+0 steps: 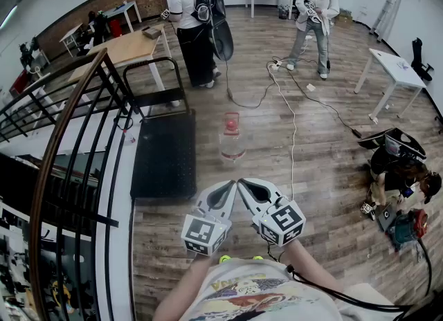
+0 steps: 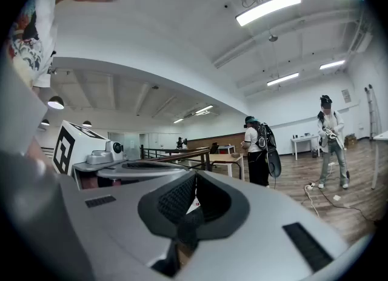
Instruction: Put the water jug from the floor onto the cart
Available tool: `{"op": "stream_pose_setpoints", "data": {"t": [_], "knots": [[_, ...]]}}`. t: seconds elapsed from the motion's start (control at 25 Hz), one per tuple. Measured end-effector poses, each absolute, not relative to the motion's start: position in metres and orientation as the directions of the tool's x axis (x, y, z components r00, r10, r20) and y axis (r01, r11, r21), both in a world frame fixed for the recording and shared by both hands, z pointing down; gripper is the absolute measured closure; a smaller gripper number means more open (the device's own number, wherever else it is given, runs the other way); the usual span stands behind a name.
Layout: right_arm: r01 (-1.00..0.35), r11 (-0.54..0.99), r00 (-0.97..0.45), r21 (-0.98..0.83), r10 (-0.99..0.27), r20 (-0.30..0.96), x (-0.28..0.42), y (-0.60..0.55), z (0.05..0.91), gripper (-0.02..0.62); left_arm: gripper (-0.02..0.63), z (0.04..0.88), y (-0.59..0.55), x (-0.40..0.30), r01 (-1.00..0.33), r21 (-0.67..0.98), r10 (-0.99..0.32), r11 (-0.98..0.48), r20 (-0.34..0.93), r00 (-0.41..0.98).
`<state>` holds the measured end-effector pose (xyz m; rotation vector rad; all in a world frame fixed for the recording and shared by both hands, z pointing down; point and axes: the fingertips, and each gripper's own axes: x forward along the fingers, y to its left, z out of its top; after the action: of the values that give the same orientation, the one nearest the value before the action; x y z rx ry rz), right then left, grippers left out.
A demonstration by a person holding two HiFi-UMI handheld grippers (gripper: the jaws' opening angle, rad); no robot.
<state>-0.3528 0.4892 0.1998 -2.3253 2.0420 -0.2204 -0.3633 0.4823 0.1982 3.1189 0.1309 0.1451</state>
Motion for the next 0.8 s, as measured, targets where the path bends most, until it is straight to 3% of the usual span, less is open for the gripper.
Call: {"op": "stream_pose_setpoints", "data": {"t": [0.8], "knots": [[-0.980,-0.147,0.136,-0.136,-0.987,0.089,-0.361,0.476,0.199,0.571,0.594,0.198,0.468,-0.372,0.076,0.051,0.080,-0.996,0.088,0.993]]}}
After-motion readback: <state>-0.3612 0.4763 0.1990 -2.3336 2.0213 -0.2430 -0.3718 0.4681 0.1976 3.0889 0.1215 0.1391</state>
